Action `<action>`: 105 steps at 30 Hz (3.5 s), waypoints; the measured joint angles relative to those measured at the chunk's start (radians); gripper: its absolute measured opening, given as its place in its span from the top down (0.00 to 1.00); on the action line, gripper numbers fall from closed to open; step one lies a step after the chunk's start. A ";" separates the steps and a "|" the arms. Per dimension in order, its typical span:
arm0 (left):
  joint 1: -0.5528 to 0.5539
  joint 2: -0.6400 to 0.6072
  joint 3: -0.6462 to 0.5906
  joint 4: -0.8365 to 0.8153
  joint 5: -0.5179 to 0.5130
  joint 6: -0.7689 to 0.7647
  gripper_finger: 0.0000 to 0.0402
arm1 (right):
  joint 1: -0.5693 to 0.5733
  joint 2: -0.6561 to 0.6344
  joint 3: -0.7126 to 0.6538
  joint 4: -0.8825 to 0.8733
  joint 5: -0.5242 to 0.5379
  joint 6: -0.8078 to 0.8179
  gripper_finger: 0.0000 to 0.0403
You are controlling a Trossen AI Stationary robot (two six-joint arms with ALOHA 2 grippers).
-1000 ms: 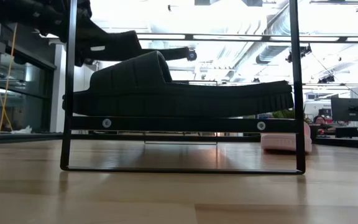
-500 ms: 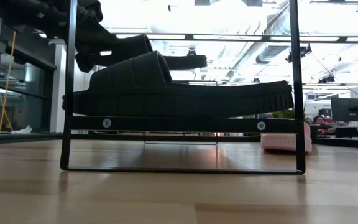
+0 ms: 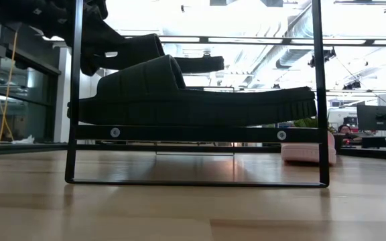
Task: Pick and place slides into the shelf
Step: Put the black slipper on the shelf
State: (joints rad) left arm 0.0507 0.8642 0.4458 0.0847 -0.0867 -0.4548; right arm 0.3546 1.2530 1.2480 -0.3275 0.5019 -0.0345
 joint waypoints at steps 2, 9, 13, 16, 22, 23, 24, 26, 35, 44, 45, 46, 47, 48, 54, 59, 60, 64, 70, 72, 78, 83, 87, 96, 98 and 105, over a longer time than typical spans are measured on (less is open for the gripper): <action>-0.001 0.000 0.000 0.001 -0.007 -0.003 0.99 | 0.000 0.000 0.000 0.000 0.000 0.000 0.65; -0.001 0.006 0.000 0.000 -0.008 -0.008 0.99 | -0.008 0.000 0.000 0.001 0.001 0.000 0.65; -0.001 0.019 0.000 -0.003 -0.008 -0.024 0.99 | -0.008 0.000 0.000 0.001 0.001 0.000 0.65; -0.001 0.045 0.001 0.021 -0.007 -0.025 0.99 | -0.008 0.000 0.000 0.001 0.001 0.000 0.65; -0.008 0.105 0.001 0.077 0.015 -0.032 0.99 | -0.008 0.000 0.000 0.000 0.001 0.000 0.65; -0.011 0.118 0.001 0.090 0.015 -0.032 0.99 | -0.008 0.000 0.000 0.000 0.001 0.000 0.65; -0.014 0.128 0.001 0.103 0.015 -0.032 0.99 | -0.008 0.000 0.000 0.000 0.001 0.000 0.65; -0.014 0.143 0.000 0.137 0.031 -0.032 0.99 | -0.008 0.000 0.000 -0.001 0.001 0.009 0.65; -0.014 0.153 0.000 0.149 0.080 -0.049 0.99 | -0.008 0.000 0.000 -0.002 0.001 0.008 0.65; -0.067 0.153 0.000 0.152 0.073 -0.051 0.99 | -0.008 0.000 0.000 -0.002 0.001 0.011 0.65; -0.068 0.153 0.000 0.151 0.071 -0.052 0.99 | -0.008 0.000 0.000 -0.002 0.001 0.011 0.65; -0.070 0.153 0.000 0.152 0.071 -0.053 0.99 | -0.008 0.000 0.000 -0.002 0.001 0.011 0.65; -0.073 0.153 0.000 0.151 0.070 -0.055 0.99 | -0.008 0.000 0.000 -0.002 0.001 0.011 0.65; -0.073 0.153 0.000 0.151 0.068 -0.060 0.99 | -0.008 0.000 0.000 -0.002 0.000 0.011 0.65; -0.080 0.153 0.000 0.130 0.066 -0.078 0.99 | -0.008 0.000 0.000 -0.001 0.001 0.012 0.65; -0.129 0.153 0.000 0.129 0.012 -0.078 0.99 | -0.008 0.000 0.000 -0.001 0.001 0.012 0.65; -0.134 0.153 0.000 0.132 0.004 -0.077 0.99 | -0.008 0.000 0.000 -0.001 0.000 0.012 0.65; -0.139 0.153 0.000 0.141 -0.001 -0.078 0.99 | -0.008 0.000 0.000 -0.001 0.001 0.014 0.65; -0.138 0.184 0.000 0.140 -0.005 -0.078 0.99 | -0.008 0.000 0.000 -0.001 0.000 0.030 0.65; -0.138 0.212 0.000 0.162 -0.005 -0.079 0.99 | -0.008 0.000 0.000 -0.001 0.000 0.029 0.65; -0.135 0.281 0.000 0.240 0.018 -0.085 0.99 | -0.008 0.000 0.000 0.001 0.001 0.027 0.65; -0.136 0.297 0.000 0.273 0.054 -0.086 0.99 | -0.008 0.000 0.000 0.000 0.001 0.027 0.65; -0.136 0.297 0.000 0.257 0.053 -0.086 0.99 | -0.008 0.000 0.000 -0.001 0.000 0.027 0.65; -0.137 0.298 0.000 0.257 0.053 -0.086 0.99 | -0.008 0.000 0.000 -0.002 0.000 0.034 0.65; -0.137 0.310 0.000 0.261 0.053 -0.086 0.99 | -0.008 0.000 0.000 -0.002 0.000 0.034 0.65; -0.136 0.368 0.000 0.330 0.067 -0.092 0.99 | -0.008 0.000 0.000 -0.001 0.000 0.034 0.65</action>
State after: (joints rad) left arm -0.0856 1.2320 0.4458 0.4145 -0.0195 -0.5466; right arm 0.3466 1.2530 1.2480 -0.3286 0.5022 -0.0002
